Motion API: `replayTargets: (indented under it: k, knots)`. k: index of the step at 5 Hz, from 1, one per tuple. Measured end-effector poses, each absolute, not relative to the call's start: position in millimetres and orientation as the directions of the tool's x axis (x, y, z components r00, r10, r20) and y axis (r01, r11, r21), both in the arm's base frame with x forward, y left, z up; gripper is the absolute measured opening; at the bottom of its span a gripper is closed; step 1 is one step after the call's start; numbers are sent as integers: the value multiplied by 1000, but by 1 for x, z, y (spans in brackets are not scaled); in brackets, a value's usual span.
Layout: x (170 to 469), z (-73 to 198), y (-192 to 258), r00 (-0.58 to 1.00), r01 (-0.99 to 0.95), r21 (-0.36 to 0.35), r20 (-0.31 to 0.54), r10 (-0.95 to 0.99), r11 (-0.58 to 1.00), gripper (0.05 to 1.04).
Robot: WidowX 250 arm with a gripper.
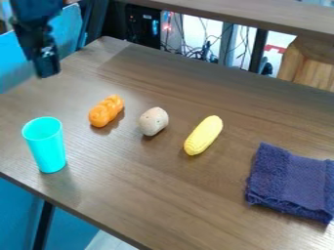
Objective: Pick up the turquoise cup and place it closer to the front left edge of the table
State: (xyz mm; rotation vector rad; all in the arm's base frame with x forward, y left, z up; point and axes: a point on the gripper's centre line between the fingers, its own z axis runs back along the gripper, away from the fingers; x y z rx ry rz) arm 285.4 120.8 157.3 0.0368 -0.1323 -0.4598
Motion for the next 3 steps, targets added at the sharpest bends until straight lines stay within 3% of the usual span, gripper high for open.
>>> replayTargets:
  k: [1, 3]
  knots:
    - [323, 142, 126, 965, 240, 45, 102, -244, 970, 1001]
    - [344, 122, 115, 991, 127, 15, 39, -128, 992, 1001]
